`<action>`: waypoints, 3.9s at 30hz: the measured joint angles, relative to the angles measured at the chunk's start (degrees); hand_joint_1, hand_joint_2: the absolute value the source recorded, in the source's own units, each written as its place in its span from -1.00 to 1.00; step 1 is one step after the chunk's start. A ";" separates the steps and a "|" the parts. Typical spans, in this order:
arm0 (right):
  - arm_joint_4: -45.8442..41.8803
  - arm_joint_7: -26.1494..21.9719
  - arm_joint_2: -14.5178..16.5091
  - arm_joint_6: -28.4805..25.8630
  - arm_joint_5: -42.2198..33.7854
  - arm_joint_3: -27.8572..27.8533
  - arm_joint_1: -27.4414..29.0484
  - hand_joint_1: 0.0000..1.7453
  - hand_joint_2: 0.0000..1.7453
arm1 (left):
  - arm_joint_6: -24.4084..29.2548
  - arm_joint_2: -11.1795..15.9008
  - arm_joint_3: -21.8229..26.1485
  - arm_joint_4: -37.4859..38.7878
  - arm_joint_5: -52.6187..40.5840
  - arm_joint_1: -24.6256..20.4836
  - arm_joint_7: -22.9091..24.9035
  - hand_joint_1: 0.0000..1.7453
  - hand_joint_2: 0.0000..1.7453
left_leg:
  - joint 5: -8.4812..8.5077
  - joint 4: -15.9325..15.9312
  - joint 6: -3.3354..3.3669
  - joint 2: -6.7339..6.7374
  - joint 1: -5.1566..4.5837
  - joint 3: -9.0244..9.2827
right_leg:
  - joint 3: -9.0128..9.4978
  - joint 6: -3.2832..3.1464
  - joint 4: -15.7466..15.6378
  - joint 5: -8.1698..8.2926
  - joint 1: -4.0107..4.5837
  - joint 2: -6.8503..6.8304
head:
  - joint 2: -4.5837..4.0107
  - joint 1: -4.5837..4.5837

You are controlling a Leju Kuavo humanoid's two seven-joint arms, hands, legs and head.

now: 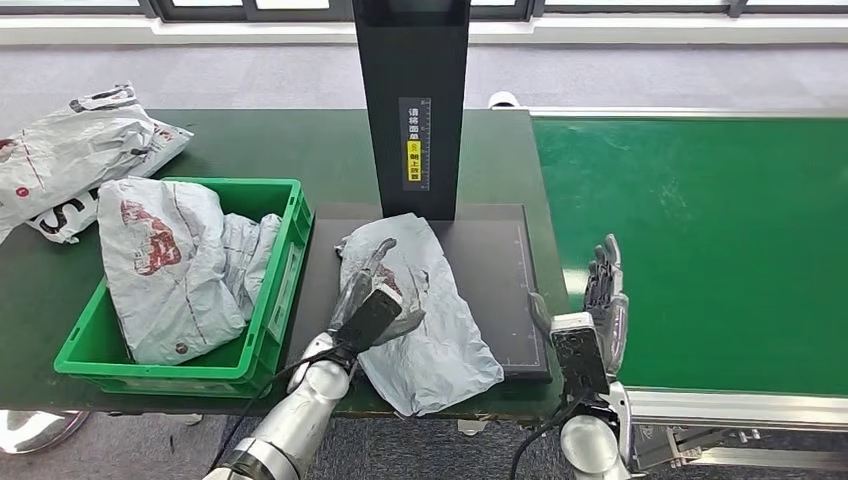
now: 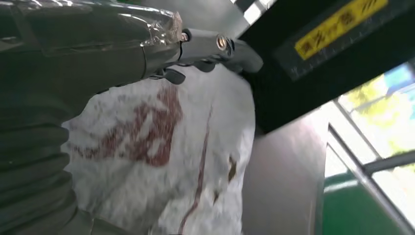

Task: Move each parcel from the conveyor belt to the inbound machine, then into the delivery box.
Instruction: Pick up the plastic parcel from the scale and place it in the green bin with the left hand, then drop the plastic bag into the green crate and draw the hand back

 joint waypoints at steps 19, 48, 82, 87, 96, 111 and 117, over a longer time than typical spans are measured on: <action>-4.48 5.54 3.63 7.30 7.89 -5.51 -2.17 -1.00 1.00 | -20.76 1.95 -23.82 16.02 -15.94 -14.38 14.58 1.00 1.00 | -0.03 0.00 0.09 -0.36 -0.01 0.78 | 1.01 0.08 -0.07 -0.10 -0.02 -0.51 | 0.00 -0.01; -10.85 -1.93 2.30 2.11 -2.07 -10.43 8.49 -1.00 1.00 | 25.19 18.59 8.38 -13.42 -47.27 -17.17 32.27 1.00 1.00 | 0.22 -0.13 -0.19 0.07 0.09 0.20 | 0.11 -0.19 0.05 0.05 0.10 0.04 | 0.00 -0.01; -10.83 -0.71 0.45 6.91 -2.68 -10.41 8.14 -1.00 1.00 | -3.40 24.59 9.69 6.92 -51.09 -16.81 38.91 -1.00 0.00 | 0.18 -0.12 -0.23 0.00 0.05 0.17 | 0.10 -0.20 0.02 0.07 0.05 0.02 | 0.00 -0.01; -10.83 0.26 0.11 7.78 -2.67 -10.41 7.83 -1.00 1.00 | -7.27 23.73 12.98 10.13 -39.80 -17.69 27.36 -1.00 -1.00 | 0.17 -0.12 -0.20 -0.04 0.00 0.20 | 0.16 -0.17 0.02 0.06 0.00 -0.05 | 0.00 -0.01; -10.25 1.89 -0.35 7.35 -2.63 -10.41 4.42 -1.00 1.00 | -4.20 21.88 15.61 9.03 -33.63 -17.81 27.65 -1.00 0.50 | 0.31 -0.11 -0.12 -0.12 0.00 0.18 | 0.18 -0.14 0.02 0.17 0.00 -0.21 | 0.00 -0.01; -7.75 -0.40 -1.69 5.67 -5.77 -8.45 3.93 -1.00 1.00 | 13.10 19.45 19.51 -1.22 -6.52 -13.97 14.02 -1.00 -1.00 | 0.29 -0.11 -0.16 -0.07 0.01 0.07 | 0.04 -0.16 0.02 0.16 0.02 -0.09 | 0.00 -0.02; -6.76 -0.92 -2.51 4.99 -6.61 -7.44 3.88 -1.00 1.00 | 17.33 19.19 19.69 -4.21 -4.10 -12.46 12.09 -1.00 -1.00 | 0.29 -0.11 -0.16 -0.07 0.02 0.06 | 0.02 -0.17 0.02 0.15 0.03 -0.09 | 0.00 -0.01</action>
